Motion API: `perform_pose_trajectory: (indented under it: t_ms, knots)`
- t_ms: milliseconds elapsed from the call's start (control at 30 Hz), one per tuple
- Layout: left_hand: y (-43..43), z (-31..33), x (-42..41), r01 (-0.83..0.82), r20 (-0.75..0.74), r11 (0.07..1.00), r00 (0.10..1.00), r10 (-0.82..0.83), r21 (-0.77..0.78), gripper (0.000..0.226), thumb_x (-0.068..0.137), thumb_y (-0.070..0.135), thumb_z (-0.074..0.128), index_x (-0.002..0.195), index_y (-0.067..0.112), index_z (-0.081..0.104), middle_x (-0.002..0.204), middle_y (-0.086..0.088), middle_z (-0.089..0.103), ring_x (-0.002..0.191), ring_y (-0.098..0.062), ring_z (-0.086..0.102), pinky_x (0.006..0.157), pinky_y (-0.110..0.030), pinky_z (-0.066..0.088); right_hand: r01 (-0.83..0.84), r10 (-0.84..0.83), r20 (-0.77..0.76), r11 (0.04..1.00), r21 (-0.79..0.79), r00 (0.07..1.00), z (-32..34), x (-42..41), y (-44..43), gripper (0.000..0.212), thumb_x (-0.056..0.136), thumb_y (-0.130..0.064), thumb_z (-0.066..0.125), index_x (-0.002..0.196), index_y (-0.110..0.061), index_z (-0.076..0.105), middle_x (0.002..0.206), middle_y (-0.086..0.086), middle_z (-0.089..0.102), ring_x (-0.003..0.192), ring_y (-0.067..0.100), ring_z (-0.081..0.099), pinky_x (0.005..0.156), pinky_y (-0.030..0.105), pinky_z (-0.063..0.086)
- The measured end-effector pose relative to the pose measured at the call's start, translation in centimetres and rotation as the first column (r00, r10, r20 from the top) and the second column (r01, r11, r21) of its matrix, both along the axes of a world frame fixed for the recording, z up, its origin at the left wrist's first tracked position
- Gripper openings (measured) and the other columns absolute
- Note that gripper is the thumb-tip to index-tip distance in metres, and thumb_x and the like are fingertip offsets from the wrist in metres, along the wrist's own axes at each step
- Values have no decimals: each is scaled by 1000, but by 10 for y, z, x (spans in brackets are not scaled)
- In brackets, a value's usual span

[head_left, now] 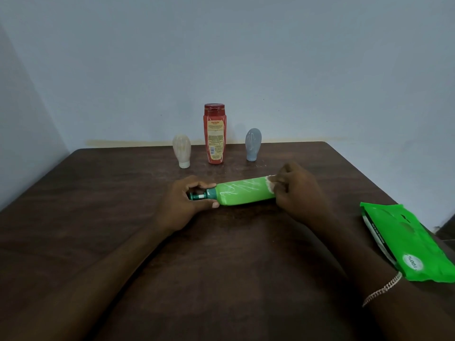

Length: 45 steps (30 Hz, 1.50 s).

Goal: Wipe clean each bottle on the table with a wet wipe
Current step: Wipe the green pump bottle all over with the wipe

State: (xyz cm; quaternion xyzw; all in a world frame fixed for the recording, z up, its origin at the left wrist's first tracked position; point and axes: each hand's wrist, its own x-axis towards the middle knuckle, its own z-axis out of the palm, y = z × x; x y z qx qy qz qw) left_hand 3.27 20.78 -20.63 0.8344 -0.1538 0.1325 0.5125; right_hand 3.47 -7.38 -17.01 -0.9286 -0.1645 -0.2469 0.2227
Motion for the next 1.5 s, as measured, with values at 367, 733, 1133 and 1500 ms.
perform_pose_trajectory:
  t_ms: [367, 733, 1133, 1500]
  knots:
    - [0, -3, 2, 4, -9, 999, 1000, -4, -37, 42, 63, 24, 94, 101, 32, 76, 106, 4, 72, 99, -14, 70, 89, -48, 59, -117, 117, -10, 993, -13, 993, -5, -8, 25, 18, 87, -8, 63, 100, -5, 75, 92, 8, 56, 67, 20, 54, 63, 28, 44]
    - [-3, 1, -2, 14, 16, 1000, 1000, -14, 4, 42, 66, 22, 93, 104, 25, 75, 104, 4, 71, 98, -8, 69, 87, -35, 59, -159, 159, -19, 987, -14, 987, 1, -20, 58, 26, 88, -6, 62, 112, -3, 70, 104, 9, 53, 78, 18, 56, 74, 29, 46]
    - [-3, 0, -2, 10, 80, 996, 997, -17, 84, 41, 68, 24, 93, 105, 22, 75, 95, 9, 67, 87, -5, 64, 71, -13, 48, -261, 261, 13, 965, 11, 965, -2, -24, 75, 23, 91, -11, 58, 111, -7, 70, 102, 3, 50, 75, 12, 52, 68, 25, 43]
    - [-6, 6, -6, 33, 49, 996, 998, -37, 82, 35, 71, 22, 91, 100, 25, 71, 92, 12, 68, 85, 1, 63, 68, -8, 46, -328, 328, 9, 945, -5, 945, 1, -24, 75, 24, 90, -13, 59, 110, -10, 72, 102, 2, 55, 78, 11, 53, 68, 24, 46]
